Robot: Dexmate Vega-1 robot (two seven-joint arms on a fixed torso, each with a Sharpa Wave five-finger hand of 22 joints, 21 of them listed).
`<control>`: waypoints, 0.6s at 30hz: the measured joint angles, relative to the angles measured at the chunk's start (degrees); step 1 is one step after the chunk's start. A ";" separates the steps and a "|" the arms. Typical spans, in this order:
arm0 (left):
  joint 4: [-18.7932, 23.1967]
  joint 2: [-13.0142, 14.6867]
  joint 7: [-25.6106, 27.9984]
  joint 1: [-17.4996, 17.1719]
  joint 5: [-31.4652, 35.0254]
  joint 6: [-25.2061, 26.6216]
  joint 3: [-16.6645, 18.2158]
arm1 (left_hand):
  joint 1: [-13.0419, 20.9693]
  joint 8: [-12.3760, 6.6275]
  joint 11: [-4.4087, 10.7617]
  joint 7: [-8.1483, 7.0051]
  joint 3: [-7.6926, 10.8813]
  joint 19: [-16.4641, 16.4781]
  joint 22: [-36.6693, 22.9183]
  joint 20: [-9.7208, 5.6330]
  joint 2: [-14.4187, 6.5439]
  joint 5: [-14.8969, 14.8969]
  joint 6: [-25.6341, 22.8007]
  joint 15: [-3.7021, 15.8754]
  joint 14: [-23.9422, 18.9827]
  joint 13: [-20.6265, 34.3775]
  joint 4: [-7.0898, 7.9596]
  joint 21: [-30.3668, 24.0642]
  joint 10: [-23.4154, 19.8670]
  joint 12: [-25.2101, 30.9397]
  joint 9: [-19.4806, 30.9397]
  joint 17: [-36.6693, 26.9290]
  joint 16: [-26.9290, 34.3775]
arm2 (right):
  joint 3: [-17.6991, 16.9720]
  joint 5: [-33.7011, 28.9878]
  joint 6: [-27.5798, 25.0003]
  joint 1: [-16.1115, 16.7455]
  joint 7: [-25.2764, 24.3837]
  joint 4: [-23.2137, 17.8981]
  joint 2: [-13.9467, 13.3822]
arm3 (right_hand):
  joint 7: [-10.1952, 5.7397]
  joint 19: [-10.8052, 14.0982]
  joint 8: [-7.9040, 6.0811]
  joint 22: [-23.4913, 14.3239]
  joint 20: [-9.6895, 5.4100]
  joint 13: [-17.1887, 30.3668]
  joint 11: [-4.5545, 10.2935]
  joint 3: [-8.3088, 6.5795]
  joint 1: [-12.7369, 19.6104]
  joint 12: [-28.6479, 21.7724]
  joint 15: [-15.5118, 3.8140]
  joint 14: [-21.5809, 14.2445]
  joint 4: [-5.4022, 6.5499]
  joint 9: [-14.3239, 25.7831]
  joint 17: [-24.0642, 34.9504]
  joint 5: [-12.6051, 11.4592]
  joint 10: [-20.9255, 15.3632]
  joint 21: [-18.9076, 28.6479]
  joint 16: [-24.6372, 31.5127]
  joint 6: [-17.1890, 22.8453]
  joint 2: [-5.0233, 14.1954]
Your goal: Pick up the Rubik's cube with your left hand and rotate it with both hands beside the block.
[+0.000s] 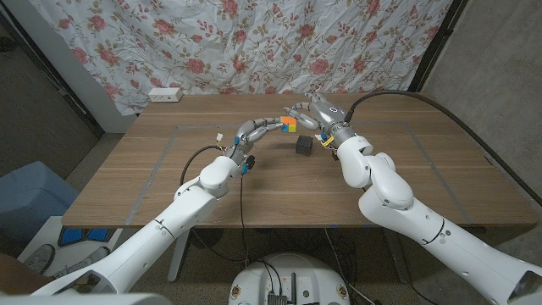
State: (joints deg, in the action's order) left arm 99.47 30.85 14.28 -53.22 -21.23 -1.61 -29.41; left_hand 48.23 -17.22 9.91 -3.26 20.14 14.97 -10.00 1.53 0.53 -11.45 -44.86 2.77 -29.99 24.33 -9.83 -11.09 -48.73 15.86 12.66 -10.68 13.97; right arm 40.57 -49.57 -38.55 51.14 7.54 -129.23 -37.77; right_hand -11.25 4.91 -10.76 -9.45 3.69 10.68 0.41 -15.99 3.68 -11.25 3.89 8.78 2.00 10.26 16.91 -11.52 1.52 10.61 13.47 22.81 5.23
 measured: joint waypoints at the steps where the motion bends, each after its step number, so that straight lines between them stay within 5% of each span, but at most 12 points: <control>1: 0.00 0.00 0.03 0.00 0.02 0.02 0.00 | 0.00 0.03 0.00 0.00 0.00 0.00 0.00 0.00 0.00 0.00 0.00 0.00 0.00 0.02 0.00 0.00 0.00 0.00 -0.01 0.00 0.00 | 0.15 0.00 0.00 -0.18 0.00 -0.02 -0.08 | 0.01 0.00 0.00 0.00 0.00 0.00 0.00 0.00 -0.23 0.00 0.03 -0.03 0.00 0.00 0.00 0.00 0.00 0.00 0.00 0.01 0.23; 18: 0.40 0.13 0.51 -0.47 0.12 0.25 0.19 | 0.30 0.21 -0.20 -0.10 -0.09 0.00 0.12 0.00 0.30 0.18 -0.51 0.00 0.00 0.42 -0.07 0.00 -0.20 -0.24 -0.05 0.00 0.00 | 2.10 0.56 -2.16 -1.83 2.81 -0.31 -1.06 | 0.69 0.00 -0.31 0.00 0.00 0.00 -0.31 0.16 -1.12 0.00 0.31 -0.30 0.79 0.00 -0.01 0.00 -0.30 0.00 0.00 1.36 -0.09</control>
State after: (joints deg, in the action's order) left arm 99.87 30.98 14.79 -53.69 -21.11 -1.36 -29.22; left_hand 48.53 -17.01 9.71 -3.37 20.06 14.97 -9.88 1.53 0.83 -11.27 -45.37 2.77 -29.99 24.75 -9.90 -11.09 -48.93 15.62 12.62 -10.68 13.97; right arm 42.66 -49.01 -40.71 49.31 10.34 -129.53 -38.83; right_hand -10.56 4.90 -11.07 -9.45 3.68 10.68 0.10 -15.83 2.56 -11.25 4.20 8.47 2.78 10.26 16.91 -11.52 1.22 10.60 13.47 24.16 5.14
